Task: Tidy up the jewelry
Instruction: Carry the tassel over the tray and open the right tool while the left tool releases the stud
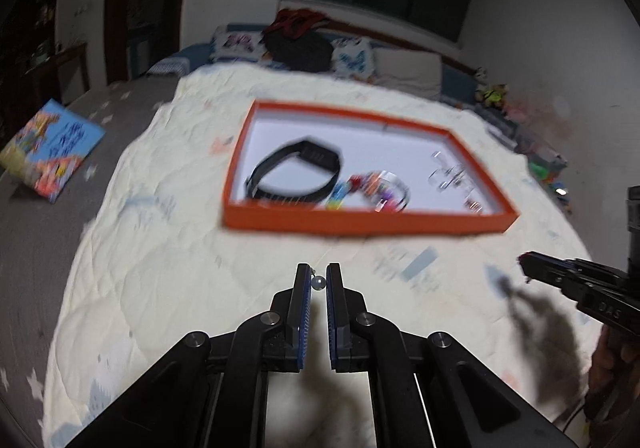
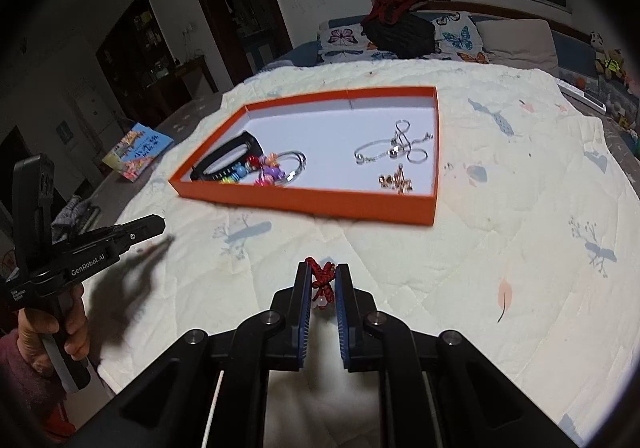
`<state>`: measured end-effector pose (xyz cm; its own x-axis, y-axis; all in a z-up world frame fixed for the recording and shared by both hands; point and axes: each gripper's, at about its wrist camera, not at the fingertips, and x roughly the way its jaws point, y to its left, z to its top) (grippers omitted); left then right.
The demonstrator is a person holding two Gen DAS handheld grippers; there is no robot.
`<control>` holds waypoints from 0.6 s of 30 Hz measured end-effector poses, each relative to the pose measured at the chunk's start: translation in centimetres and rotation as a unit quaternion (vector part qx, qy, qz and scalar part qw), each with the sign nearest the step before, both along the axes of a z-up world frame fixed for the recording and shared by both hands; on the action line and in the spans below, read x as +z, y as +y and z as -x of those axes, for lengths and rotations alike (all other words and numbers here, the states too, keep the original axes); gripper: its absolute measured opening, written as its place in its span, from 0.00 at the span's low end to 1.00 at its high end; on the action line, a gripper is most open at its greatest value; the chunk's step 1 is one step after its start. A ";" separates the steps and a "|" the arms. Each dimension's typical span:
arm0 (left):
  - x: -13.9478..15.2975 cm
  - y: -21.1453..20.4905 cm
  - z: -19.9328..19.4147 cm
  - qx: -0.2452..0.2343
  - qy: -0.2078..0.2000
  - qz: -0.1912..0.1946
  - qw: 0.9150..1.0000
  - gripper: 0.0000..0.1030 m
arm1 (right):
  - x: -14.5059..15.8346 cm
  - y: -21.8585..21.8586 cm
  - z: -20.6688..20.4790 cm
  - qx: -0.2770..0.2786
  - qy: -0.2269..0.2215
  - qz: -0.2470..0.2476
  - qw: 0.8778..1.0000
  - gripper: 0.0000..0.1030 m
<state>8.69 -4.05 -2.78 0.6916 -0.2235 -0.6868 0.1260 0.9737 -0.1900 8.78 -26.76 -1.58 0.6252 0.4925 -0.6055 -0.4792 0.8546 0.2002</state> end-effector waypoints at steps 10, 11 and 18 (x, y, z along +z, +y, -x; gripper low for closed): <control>3.0 -2.5 -4.8 -0.071 -0.028 0.006 0.997 0.07 | 3.3 0.7 -3.2 0.003 -0.037 -0.005 0.999 0.14; 2.9 -2.8 -5.4 -0.078 -0.027 0.006 0.997 0.07 | 3.4 0.8 -3.6 0.004 -0.036 -0.006 0.999 0.14; 1.7 -5.3 -9.2 -0.120 -0.004 0.019 0.993 0.07 | 2.7 1.8 -6.0 0.004 -0.025 0.005 1.000 0.14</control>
<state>17.86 -9.39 -1.11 0.6207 -0.4077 -0.6697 0.3546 0.9078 -0.2240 14.81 -24.96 1.14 0.6512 0.4917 -0.5781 -0.4951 0.8525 0.1676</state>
